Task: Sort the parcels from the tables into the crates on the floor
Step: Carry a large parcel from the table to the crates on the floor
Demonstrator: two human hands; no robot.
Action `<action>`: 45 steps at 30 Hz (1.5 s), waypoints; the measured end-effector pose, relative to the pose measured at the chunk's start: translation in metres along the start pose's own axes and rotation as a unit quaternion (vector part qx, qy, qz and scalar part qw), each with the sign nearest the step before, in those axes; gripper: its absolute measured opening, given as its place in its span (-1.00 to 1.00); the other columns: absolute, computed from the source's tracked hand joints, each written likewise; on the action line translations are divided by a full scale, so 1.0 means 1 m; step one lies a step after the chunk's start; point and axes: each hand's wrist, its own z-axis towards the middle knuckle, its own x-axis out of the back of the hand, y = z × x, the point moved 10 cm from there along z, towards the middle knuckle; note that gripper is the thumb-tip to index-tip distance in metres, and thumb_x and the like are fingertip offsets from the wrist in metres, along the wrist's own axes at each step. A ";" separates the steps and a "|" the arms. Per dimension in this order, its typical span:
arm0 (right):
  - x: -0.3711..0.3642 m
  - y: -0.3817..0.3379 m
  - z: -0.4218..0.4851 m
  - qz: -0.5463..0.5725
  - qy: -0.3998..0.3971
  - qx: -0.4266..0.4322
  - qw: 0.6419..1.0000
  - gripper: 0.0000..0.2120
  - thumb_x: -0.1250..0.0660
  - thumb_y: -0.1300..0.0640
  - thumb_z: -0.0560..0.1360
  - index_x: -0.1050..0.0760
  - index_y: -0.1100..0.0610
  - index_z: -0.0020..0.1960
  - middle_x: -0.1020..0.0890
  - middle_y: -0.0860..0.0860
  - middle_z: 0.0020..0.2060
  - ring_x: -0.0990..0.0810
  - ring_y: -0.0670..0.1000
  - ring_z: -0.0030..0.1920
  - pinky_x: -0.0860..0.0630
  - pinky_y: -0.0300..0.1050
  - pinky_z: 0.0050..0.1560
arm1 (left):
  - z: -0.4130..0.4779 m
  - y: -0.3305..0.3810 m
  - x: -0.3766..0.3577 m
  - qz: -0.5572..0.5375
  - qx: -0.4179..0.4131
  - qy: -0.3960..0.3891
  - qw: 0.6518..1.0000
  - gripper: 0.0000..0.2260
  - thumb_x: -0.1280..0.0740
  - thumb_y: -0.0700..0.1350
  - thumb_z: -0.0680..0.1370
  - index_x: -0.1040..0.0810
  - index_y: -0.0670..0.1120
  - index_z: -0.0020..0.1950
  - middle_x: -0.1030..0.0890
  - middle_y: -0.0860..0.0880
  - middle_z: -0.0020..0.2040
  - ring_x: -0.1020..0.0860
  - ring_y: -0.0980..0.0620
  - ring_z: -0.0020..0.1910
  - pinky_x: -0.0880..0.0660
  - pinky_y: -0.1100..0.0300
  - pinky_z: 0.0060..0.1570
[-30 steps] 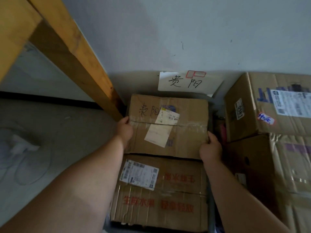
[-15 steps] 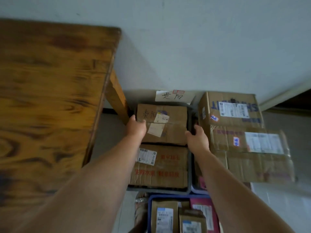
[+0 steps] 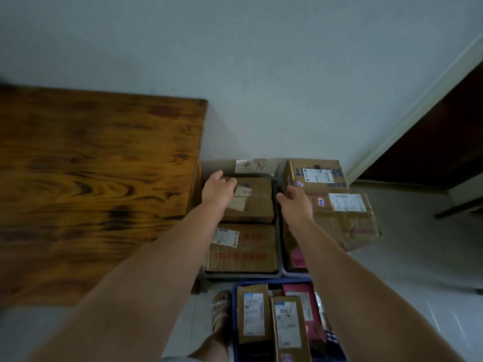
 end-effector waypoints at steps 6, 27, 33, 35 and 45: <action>0.020 -0.017 -0.077 0.041 0.003 0.078 0.996 -0.56 -0.24 0.10 0.59 -0.29 0.06 0.46 -0.43 0.02 0.37 -0.40 0.05 0.35 -0.37 -0.07 0.23 | -0.093 0.017 0.034 -0.017 -0.070 0.017 0.997 -0.53 -0.24 -0.10 0.60 -0.25 -0.10 0.49 -0.37 -0.08 0.43 -0.35 -0.05 0.39 -0.28 0.09 0.35; -0.043 -0.182 -0.260 0.039 0.010 0.314 0.949 -0.66 -0.23 0.09 0.59 -0.41 0.05 0.36 -0.44 -0.05 0.36 -0.35 -0.05 0.38 -0.27 -0.07 0.37 | -0.200 0.038 0.277 -0.198 -0.202 0.108 0.953 -0.52 -0.32 -0.12 0.57 -0.30 -0.04 0.47 -0.47 -0.01 0.32 -0.42 0.03 0.30 -0.35 0.20 0.16; -0.149 -0.240 -0.294 0.049 -0.006 0.327 0.944 -0.69 -0.27 0.09 0.57 -0.46 0.06 0.31 -0.50 -0.01 0.30 -0.43 0.00 0.32 -0.34 -0.07 0.33 | -0.178 0.023 0.405 -0.200 -0.215 0.131 0.947 -0.52 -0.33 -0.13 0.56 -0.31 -0.04 0.46 -0.48 -0.01 0.32 -0.44 0.03 0.29 -0.37 0.21 0.12; -0.191 -0.257 -0.306 0.053 -0.013 0.321 0.945 -0.68 -0.28 0.08 0.57 -0.46 0.05 0.32 -0.49 -0.02 0.31 -0.41 0.02 0.34 -0.33 0.00 0.37 | -0.167 0.013 0.455 -0.211 -0.219 0.141 0.942 -0.53 -0.34 -0.14 0.55 -0.33 -0.04 0.45 -0.49 -0.01 0.32 -0.44 0.04 0.27 -0.36 0.21 0.12; -0.381 -0.327 -0.345 0.054 -0.074 0.305 0.948 -0.67 -0.26 0.09 0.59 -0.43 0.07 0.35 -0.46 0.01 0.34 -0.39 0.02 0.37 -0.32 -0.03 0.34 | -0.112 -0.052 0.645 -0.212 -0.187 0.200 0.938 -0.57 -0.32 -0.12 0.57 -0.34 -0.01 0.43 -0.49 0.05 0.26 -0.44 0.08 0.21 -0.38 0.13 0.23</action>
